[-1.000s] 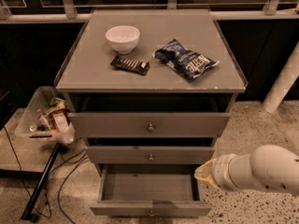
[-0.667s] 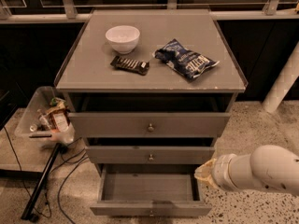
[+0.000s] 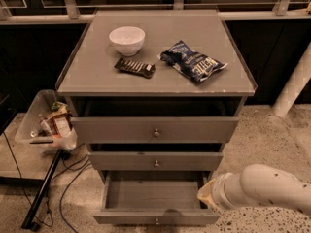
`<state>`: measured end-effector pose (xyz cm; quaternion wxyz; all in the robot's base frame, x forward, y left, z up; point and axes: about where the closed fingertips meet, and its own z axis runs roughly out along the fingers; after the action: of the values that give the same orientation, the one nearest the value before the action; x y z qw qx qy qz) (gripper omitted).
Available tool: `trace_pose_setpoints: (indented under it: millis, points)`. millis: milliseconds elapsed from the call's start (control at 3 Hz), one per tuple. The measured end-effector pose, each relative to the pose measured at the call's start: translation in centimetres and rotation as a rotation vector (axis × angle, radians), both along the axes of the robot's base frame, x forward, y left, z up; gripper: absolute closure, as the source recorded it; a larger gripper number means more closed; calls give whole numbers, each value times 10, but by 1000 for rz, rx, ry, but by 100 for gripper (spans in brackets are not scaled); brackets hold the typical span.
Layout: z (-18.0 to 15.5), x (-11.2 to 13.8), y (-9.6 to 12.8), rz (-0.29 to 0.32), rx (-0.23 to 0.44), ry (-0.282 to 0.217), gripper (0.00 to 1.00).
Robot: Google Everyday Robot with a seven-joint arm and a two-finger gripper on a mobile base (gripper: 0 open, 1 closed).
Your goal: Close bottom drawer
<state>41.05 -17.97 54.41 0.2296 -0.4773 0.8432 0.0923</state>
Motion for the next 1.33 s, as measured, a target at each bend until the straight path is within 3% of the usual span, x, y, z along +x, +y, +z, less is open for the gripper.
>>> trace_pose_setpoints:
  millis: [333, 667, 1000, 1333]
  points:
    - [-49, -5, -1, 7, -50, 29, 100]
    - [-98, -10, 21, 44, 1, 90, 100]
    - [-121, -1, 42, 108, 145, 99, 100]
    - [-124, 12, 11, 96, 261, 36, 100]
